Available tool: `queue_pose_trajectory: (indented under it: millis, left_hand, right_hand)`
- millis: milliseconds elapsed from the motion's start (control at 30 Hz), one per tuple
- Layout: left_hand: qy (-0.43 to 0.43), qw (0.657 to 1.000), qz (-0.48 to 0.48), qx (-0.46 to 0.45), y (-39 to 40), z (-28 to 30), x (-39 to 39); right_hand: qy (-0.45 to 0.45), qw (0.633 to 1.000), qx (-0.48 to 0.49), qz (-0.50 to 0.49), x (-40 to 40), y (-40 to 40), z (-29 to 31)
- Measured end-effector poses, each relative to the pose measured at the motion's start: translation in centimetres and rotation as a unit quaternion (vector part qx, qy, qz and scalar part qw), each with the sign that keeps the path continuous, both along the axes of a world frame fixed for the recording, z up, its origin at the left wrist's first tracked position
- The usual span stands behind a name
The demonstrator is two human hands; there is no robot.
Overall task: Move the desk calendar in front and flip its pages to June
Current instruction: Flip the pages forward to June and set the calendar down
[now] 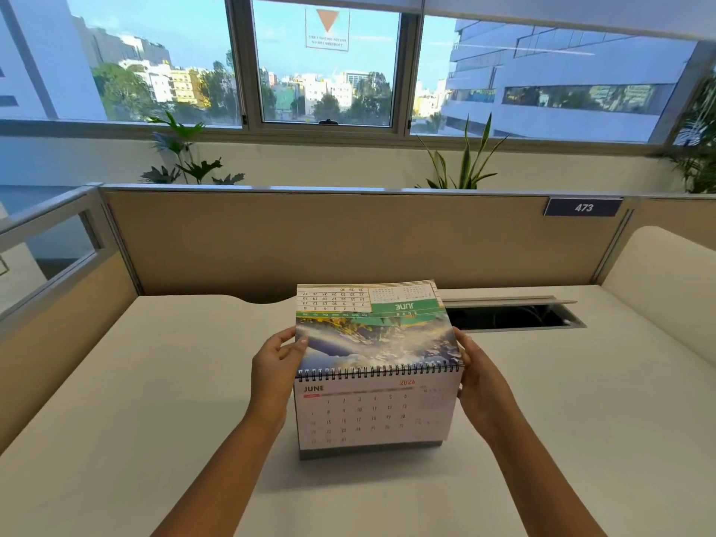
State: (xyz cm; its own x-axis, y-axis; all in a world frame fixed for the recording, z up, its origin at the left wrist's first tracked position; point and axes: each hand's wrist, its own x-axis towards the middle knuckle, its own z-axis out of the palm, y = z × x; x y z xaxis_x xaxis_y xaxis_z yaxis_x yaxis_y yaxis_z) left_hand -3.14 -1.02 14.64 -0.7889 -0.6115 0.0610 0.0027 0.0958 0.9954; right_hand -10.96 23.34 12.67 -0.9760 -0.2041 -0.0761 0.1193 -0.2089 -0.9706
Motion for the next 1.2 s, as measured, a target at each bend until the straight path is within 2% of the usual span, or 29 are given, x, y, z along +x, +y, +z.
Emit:
queue_pose_trajectory:
  millis: [167, 400, 633, 867, 1000, 1200]
  left_hand:
    - [-0.01, 1.0, 0.009, -0.016, 0.1, 0.1, -0.2]
    - [0.013, 1.0, -0.002, -0.017, 0.1, -0.6, -0.3]
    - [-0.002, 0.999, -0.033, -0.012, -0.6, -3.2, 0.3]
    - [-0.028, 0.996, 0.027, 0.082, -0.6, -8.8, 2.7]
    - [-0.083, 0.987, -0.019, 0.139, -0.6, -12.0, 4.3]
    - [-0.127, 0.978, -0.074, 0.145, -0.7, -13.4, 4.0]
  right_hand:
    - [0.022, 1.0, 0.02, 0.007, 0.0, 0.2, -0.2]
    - [0.004, 0.999, 0.033, -0.012, -0.1, 0.1, -0.4]
    - [0.015, 0.991, 0.127, -0.049, 0.7, 0.1, -1.9]
    - [-0.039, 0.987, 0.118, -0.098, 2.5, 0.9, -5.2]
    - [-0.054, 0.984, 0.14, -0.097, 3.5, 1.0, -7.2]
    - [-0.054, 0.981, 0.179, -0.046, 4.2, 0.6, -8.3]
